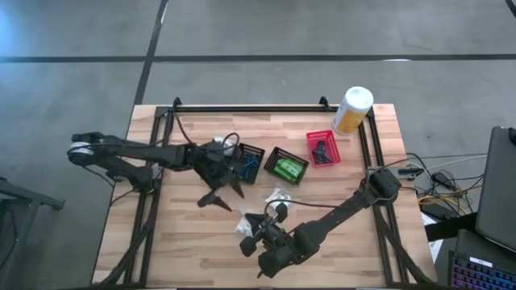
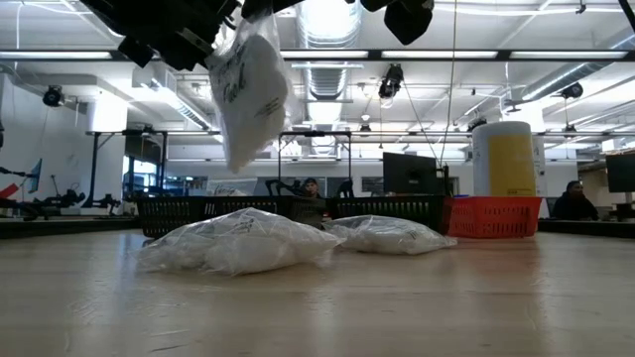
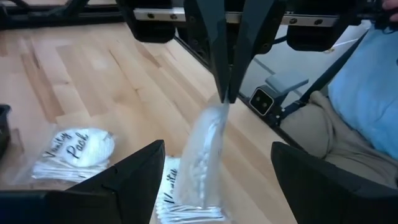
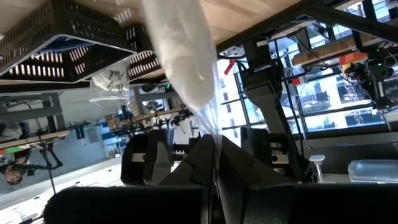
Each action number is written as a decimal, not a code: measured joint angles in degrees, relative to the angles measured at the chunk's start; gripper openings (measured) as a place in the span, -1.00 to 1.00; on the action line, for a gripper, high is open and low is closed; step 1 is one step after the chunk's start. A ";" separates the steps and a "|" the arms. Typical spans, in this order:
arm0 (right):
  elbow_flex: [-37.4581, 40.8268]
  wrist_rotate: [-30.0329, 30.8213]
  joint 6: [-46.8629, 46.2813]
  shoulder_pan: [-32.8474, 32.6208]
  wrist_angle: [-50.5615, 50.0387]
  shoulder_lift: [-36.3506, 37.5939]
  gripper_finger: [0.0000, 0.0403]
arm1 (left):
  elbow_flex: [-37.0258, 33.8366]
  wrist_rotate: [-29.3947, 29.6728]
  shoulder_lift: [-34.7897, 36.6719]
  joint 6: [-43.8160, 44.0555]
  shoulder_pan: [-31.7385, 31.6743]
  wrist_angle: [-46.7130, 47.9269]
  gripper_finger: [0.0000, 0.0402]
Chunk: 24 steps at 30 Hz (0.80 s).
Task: Pick & Place Travel size toiletries
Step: Put the center vanity pack into the left black bin
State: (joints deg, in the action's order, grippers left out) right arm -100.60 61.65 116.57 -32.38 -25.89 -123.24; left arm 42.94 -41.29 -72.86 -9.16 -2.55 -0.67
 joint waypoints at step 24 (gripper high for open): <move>0.00 0.00 0.02 0.00 0.00 0.00 -0.96 | -1.01 9.36 -0.22 0.65 2.42 -2.22 0.49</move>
State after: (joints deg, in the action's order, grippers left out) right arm -100.60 61.65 116.60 -32.38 -25.89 -123.24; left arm 41.93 -31.93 -73.08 -8.51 -0.13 -2.89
